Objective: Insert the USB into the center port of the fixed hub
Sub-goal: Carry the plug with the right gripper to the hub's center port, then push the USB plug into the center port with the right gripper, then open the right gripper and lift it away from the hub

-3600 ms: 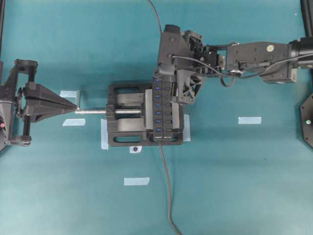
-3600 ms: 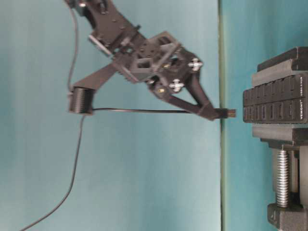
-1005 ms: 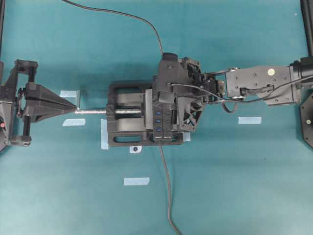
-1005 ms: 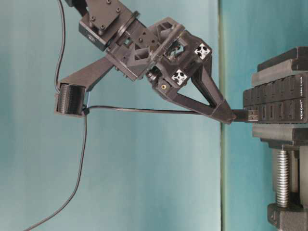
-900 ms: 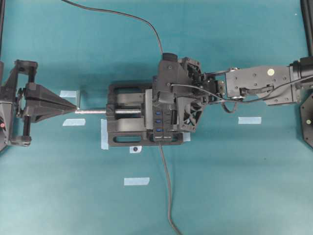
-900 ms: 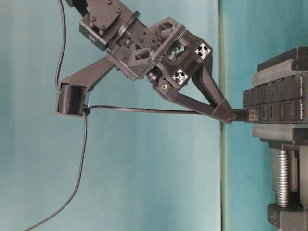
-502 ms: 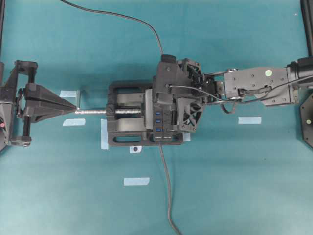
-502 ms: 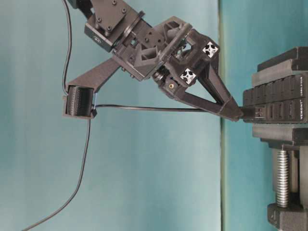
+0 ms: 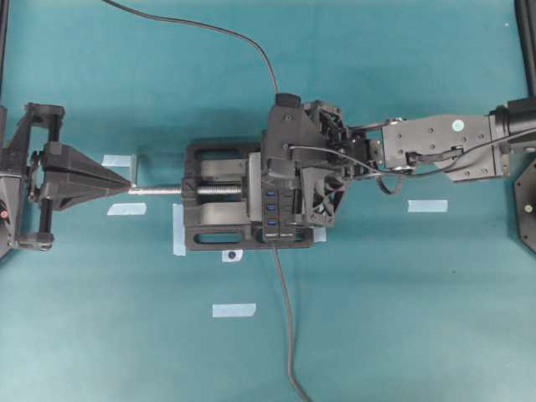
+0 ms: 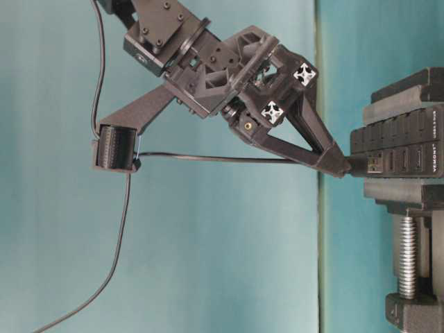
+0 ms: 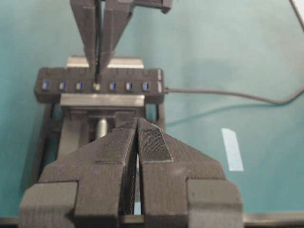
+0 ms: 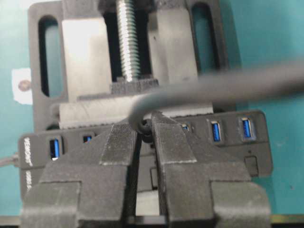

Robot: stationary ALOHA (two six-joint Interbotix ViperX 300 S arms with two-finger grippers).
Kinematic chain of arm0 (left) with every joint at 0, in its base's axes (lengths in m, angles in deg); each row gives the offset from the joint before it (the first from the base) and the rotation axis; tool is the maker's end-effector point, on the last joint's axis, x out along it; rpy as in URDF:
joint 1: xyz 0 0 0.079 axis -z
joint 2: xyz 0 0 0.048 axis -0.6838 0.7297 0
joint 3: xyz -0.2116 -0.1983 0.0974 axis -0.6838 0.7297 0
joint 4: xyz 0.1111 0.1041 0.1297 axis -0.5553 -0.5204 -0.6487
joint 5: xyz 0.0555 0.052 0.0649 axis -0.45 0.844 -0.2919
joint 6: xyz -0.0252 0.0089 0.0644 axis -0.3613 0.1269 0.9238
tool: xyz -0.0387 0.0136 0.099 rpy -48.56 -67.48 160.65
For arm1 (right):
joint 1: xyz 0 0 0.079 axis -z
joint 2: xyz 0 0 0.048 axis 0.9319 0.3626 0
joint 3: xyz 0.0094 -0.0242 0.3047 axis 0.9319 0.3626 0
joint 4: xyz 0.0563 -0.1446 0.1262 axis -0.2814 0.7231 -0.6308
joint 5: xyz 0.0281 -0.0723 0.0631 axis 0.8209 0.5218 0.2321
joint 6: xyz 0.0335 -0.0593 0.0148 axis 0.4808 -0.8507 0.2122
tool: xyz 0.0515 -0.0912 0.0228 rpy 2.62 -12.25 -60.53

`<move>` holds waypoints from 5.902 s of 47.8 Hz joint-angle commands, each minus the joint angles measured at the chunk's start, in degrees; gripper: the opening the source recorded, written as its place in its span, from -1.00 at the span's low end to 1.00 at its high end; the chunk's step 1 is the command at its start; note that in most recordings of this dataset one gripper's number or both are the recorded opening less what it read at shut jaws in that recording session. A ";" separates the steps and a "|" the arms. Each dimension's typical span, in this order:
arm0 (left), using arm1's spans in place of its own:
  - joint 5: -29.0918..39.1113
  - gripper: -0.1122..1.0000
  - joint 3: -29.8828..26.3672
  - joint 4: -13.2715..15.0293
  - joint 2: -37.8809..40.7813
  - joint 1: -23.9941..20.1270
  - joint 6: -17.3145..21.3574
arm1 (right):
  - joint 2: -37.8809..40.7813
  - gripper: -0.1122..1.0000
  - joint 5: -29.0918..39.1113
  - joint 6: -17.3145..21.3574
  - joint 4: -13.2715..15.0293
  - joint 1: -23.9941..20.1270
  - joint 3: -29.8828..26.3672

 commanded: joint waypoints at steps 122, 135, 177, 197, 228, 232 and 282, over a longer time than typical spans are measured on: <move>-0.35 -0.80 -0.70 -0.09 0.18 0.09 -0.26 | 3.34 -0.62 6.77 1.49 -0.18 -1.49 -1.85; -0.35 -0.80 -0.70 -0.09 0.18 0.09 -0.26 | 3.43 -0.62 6.77 1.49 -0.18 -1.67 -1.93; -0.35 -0.80 -0.79 -0.09 0.09 0.53 -1.23 | 2.55 -0.29 6.68 1.67 -0.18 -1.41 -3.78; -0.35 -0.80 -0.88 0.00 0.09 0.53 -1.23 | 1.41 0.66 6.68 2.20 -0.18 -1.41 -4.13; -0.35 -0.80 -0.79 0.00 0.09 0.53 -1.32 | -2.55 0.65 6.42 2.02 0.35 0.62 -3.43; -0.35 -0.80 -0.79 0.00 0.09 0.53 -1.32 | -3.52 0.65 6.33 2.02 0.44 0.62 -2.90; -0.35 -0.80 -0.79 -0.09 0.09 0.53 -1.41 | -15.91 0.65 3.08 2.11 0.09 -1.23 6.94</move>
